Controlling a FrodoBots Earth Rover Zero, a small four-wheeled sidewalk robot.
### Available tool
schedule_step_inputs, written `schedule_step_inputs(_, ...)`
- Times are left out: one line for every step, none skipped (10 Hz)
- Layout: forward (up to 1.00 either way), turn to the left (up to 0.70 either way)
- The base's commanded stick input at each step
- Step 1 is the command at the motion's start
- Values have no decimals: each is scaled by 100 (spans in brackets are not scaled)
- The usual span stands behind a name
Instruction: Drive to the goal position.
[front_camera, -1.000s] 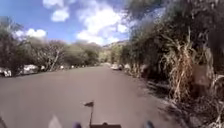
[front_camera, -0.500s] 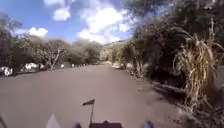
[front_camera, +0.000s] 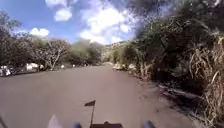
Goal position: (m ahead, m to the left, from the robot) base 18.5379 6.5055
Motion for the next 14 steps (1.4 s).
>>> schedule_step_inputs(70,0)
schedule_step_inputs(70,0)
schedule_step_inputs(70,0)
schedule_step_inputs(70,0)
schedule_step_inputs(70,0)
schedule_step_inputs(70,0)
schedule_step_inputs(70,0)
schedule_step_inputs(70,-24)
schedule_step_inputs(70,-29)
schedule_step_inputs(70,-33)
schedule_step_inputs(70,-35)
schedule_step_inputs(70,-35)
schedule_step_inputs(70,-35)
schedule_step_inputs(70,-33)
